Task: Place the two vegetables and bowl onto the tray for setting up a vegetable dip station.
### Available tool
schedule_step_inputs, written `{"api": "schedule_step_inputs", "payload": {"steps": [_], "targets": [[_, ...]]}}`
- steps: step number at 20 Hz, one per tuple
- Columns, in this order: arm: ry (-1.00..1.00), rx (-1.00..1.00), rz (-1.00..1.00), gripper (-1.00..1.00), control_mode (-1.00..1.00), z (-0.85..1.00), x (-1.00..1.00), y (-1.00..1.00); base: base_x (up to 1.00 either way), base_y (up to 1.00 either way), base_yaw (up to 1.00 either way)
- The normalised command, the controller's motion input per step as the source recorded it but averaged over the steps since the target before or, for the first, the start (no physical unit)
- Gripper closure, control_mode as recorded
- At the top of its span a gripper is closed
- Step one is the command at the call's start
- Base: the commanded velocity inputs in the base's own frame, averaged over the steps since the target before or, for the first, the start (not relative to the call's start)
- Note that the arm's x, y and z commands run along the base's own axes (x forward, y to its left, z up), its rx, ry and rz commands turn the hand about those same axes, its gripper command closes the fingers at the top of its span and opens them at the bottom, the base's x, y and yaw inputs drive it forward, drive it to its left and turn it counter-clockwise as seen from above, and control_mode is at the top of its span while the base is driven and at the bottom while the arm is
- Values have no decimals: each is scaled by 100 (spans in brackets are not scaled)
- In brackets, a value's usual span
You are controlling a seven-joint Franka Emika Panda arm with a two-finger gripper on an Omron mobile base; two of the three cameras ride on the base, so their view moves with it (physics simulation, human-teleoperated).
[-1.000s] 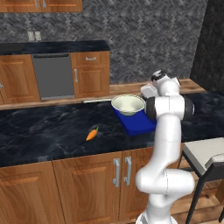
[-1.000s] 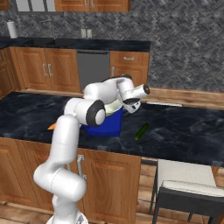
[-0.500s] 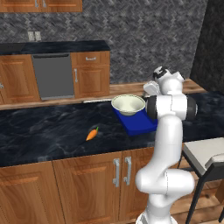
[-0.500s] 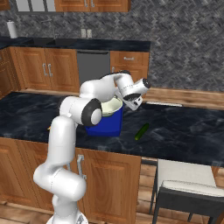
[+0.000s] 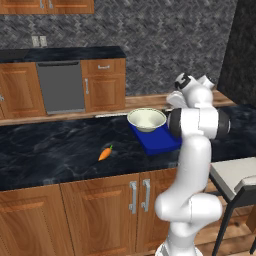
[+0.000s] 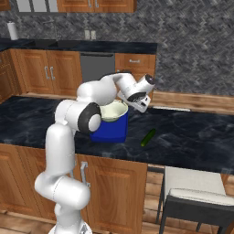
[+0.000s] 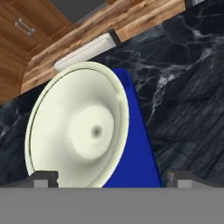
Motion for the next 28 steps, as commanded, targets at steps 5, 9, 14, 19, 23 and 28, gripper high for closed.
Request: {"api": "schedule_step_inputs", "payload": {"steps": [5, 9, 14, 19, 23, 28], "targets": [[0, -17, 0, -100, -100, 18, -33, -6, 0, 0, 0], [0, -18, 0, -100, -100, 13, -35, -5, 0, 0, 0], [0, -18, 0, -100, -100, 6, -37, -3, 0, 0, 0], [0, -15, 0, -100, -100, 4, -36, -3, 0, 0, 0], [0, -14, 0, -100, -100, 1, -29, -8, 0, 0, 0], [1, -9, -1, -100, -100, 0, -21, -15, 0, 0, 0]]}}
